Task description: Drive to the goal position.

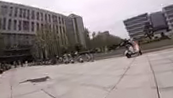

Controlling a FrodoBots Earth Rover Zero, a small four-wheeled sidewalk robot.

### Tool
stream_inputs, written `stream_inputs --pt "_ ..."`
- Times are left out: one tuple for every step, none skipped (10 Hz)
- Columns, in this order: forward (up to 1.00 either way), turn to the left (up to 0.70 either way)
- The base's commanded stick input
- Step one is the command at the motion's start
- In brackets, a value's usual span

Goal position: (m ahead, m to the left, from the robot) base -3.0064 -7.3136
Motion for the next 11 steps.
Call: stream_inputs --pt "0.70 -0.32" --pt "0.70 -0.32" --pt "0.70 -0.32" --pt "0.70 -0.32" --pt "0.70 -0.32" --pt "0.70 -0.32" --pt "0.70 -0.32" --pt "0.70 -0.32" --pt "0.70 -0.32" --pt "0.70 -0.32" --pt "0.70 -0.32"
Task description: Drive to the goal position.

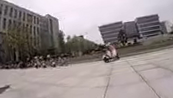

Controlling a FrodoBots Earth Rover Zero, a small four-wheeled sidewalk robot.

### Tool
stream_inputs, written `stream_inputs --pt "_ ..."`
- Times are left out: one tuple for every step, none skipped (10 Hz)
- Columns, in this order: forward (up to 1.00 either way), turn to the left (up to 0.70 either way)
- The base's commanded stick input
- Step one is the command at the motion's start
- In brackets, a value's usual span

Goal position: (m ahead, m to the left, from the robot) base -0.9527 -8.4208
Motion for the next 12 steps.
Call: stream_inputs --pt "0.70 -0.32" --pt "0.70 -0.32" --pt "0.70 -0.32" --pt "0.70 -0.32" --pt "0.70 -0.32" --pt "0.70 -0.32" --pt "0.70 -0.32" --pt "0.70 -0.32" --pt "0.70 -0.32" --pt "0.70 -0.32" --pt "0.70 -0.32" --pt "0.70 -0.32"
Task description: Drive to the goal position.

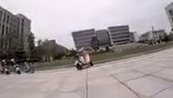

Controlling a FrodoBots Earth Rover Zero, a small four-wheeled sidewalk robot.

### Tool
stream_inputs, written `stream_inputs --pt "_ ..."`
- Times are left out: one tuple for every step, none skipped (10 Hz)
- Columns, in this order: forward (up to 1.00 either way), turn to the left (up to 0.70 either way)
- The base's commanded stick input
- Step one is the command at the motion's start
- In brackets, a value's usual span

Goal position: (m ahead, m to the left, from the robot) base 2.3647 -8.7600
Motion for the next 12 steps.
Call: stream_inputs --pt "0.70 -0.32" --pt "0.70 -0.32" --pt "0.70 -0.32" --pt "0.70 -0.32" --pt "0.70 -0.32" --pt "0.70 -0.32" --pt "0.70 -0.32" --pt "0.70 -0.32" --pt "0.70 -0.32" --pt "0.70 -0.32" --pt "0.70 -0.32" --pt "0.70 -0.32"
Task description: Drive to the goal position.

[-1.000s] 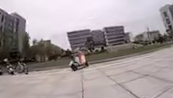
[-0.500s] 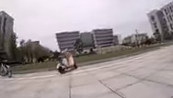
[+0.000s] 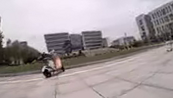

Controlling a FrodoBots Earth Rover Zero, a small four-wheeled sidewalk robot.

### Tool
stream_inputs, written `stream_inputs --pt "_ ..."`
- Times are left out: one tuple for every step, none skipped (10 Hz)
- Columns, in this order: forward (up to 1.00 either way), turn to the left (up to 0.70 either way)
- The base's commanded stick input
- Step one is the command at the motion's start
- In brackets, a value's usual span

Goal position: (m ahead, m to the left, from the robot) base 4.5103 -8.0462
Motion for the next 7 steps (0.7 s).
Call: stream_inputs --pt "0.70 -0.32" --pt "0.70 -0.32" --pt "0.70 -0.32" --pt "0.70 -0.32" --pt "0.70 -0.32" --pt "0.70 -0.32" --pt "0.70 -0.32"
